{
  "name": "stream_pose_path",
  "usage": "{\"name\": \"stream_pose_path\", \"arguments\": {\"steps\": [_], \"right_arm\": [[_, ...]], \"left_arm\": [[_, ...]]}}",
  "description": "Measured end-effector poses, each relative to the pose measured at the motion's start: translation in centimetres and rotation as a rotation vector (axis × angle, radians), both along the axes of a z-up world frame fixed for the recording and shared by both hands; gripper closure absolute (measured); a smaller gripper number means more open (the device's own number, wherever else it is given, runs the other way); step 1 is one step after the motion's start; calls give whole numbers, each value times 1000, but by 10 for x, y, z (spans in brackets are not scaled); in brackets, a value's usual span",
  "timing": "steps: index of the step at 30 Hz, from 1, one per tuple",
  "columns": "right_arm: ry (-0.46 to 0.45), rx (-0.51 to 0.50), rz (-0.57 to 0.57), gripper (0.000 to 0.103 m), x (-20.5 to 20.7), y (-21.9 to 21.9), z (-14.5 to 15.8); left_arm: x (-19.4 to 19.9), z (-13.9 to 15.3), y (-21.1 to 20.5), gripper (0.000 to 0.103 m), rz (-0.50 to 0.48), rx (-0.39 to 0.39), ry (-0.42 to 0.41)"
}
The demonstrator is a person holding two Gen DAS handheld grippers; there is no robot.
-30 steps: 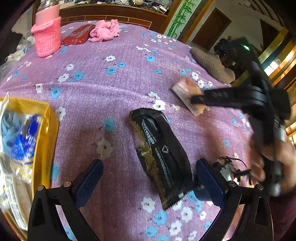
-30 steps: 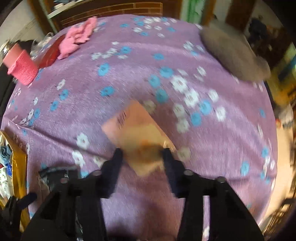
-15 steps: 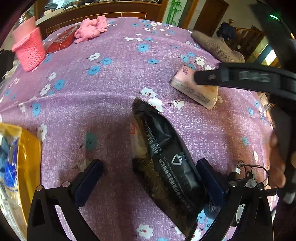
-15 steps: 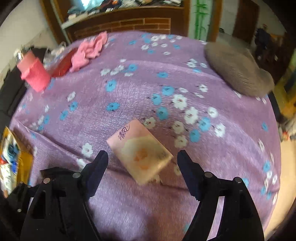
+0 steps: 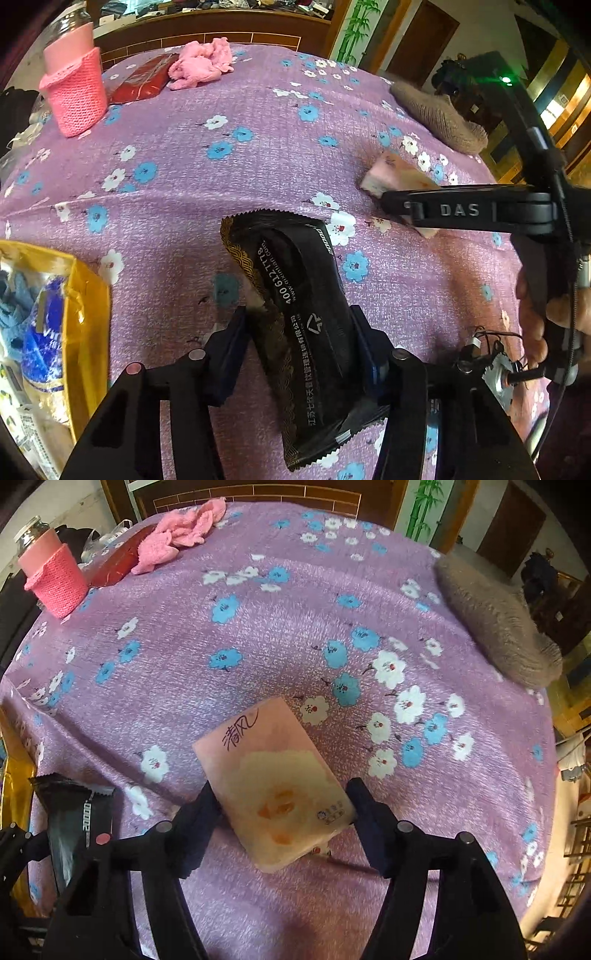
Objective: Organize soft objects
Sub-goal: 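Carry pouch into tray and open left tool while right tool drops tissue pack there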
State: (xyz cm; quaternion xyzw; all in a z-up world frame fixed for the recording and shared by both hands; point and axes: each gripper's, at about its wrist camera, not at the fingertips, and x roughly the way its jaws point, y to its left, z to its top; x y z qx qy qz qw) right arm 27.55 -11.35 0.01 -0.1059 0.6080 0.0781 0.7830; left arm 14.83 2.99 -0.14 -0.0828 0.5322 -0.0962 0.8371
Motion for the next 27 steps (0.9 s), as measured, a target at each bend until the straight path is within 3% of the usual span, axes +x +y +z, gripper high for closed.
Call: {"name": "stream_pose_path", "arguments": {"steps": [7,16,21,27], "right_arm": [[-87,-3,-27,36,-27,-2,52],[-145,117,-50,36,-90,4,101],[-151,204,4,36,-136,36,112],[-134,302,107,35,-186,98,111]], "left_arm": [[-22,16,12,54,20,-45,-35],[-88,66,48,54,31,-150,-163],[-147,85,97,54,76,-213,-228],[-217,87,174,53,198,-200,-267]]}}
